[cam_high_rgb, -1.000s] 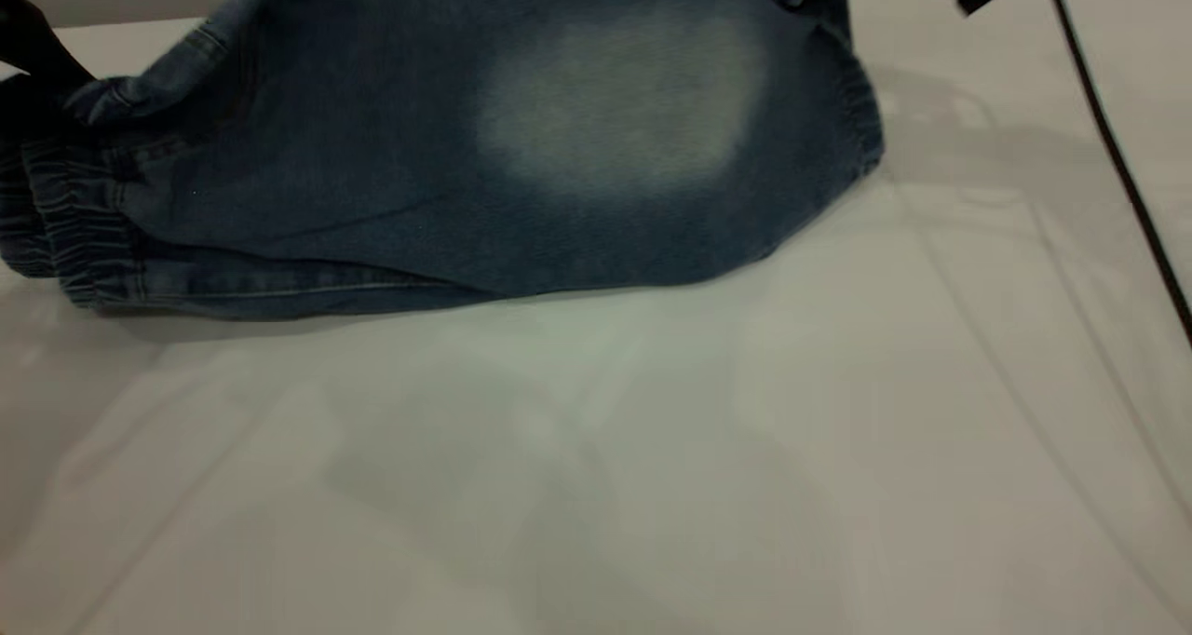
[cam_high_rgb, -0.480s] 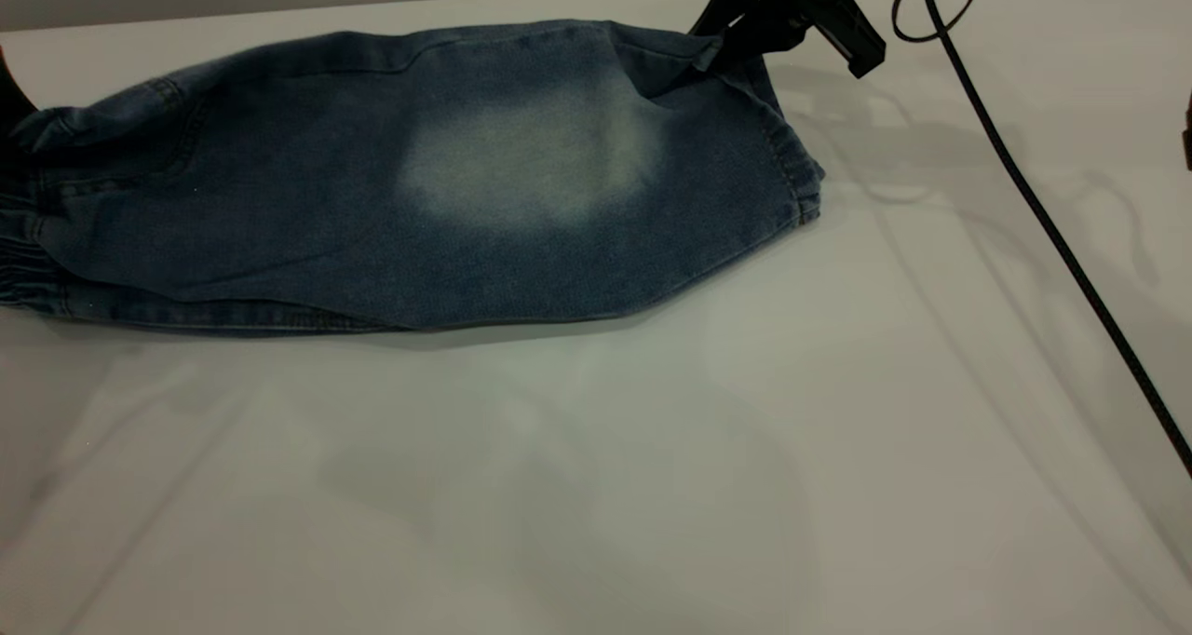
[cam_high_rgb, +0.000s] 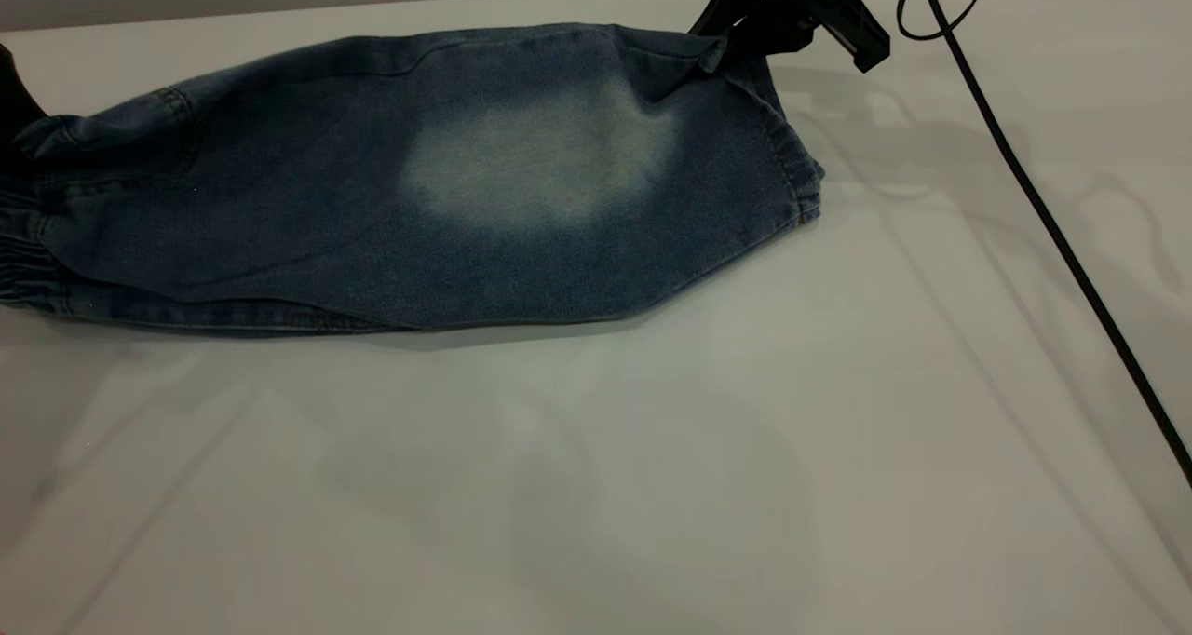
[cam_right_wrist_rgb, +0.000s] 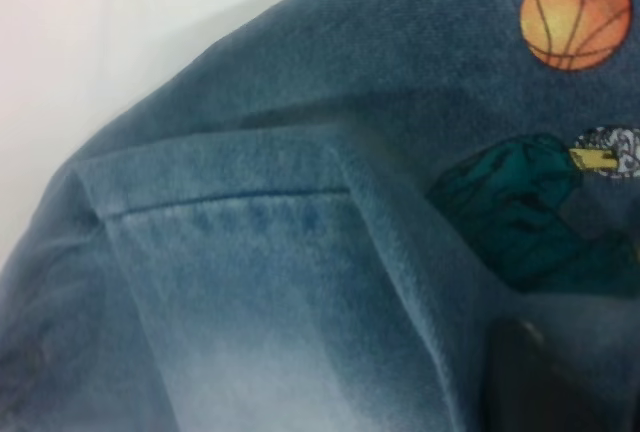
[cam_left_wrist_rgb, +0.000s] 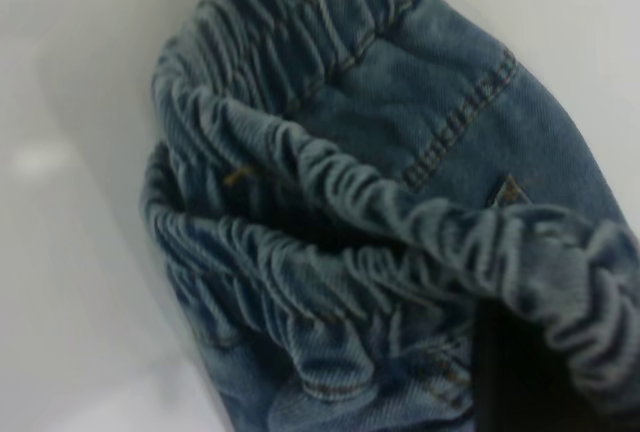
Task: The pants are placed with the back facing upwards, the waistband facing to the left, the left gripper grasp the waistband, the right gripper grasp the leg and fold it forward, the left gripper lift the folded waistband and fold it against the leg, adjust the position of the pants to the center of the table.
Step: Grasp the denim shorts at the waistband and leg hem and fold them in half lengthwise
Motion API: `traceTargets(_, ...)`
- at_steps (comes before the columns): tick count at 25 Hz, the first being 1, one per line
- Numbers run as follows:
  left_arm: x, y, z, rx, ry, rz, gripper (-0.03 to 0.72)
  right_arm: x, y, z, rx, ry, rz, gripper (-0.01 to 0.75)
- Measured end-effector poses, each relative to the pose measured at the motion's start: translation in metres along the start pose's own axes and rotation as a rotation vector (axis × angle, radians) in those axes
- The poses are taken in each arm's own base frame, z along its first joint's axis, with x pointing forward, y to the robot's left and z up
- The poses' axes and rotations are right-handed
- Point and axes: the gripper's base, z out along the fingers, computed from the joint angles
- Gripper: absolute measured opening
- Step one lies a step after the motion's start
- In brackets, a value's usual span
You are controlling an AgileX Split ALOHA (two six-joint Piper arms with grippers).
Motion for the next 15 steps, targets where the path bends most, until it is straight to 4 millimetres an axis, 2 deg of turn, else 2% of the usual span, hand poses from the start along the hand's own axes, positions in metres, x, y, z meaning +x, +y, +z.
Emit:
traceTargets(5, -0.002, 0.001, 0.0, -0.009, -0.021, 0.039, 0.414, 0.0, 0.001, 0.0, -0.013, -0.002, -0.079, 0.272)
traceTargets(8, -0.004, 0.001, 0.0, -0.016, -0.039, 0.067, 0.494, 0.0, 0.004, -0.001, -0.036, 0.001, -0.122, 0.401)
traceTargets(12, -0.006, 0.001, -0.003, -0.016, -0.061, 0.129, 0.52, -0.001, 0.014, -0.008, -0.089, -0.015, -0.17, 0.561)
traceTargets(15, -0.01, -0.004, -0.009, 0.001, -0.087, 0.225, 0.521, 0.001, 0.023, -0.014, -0.124, 0.013, -0.217, 0.61)
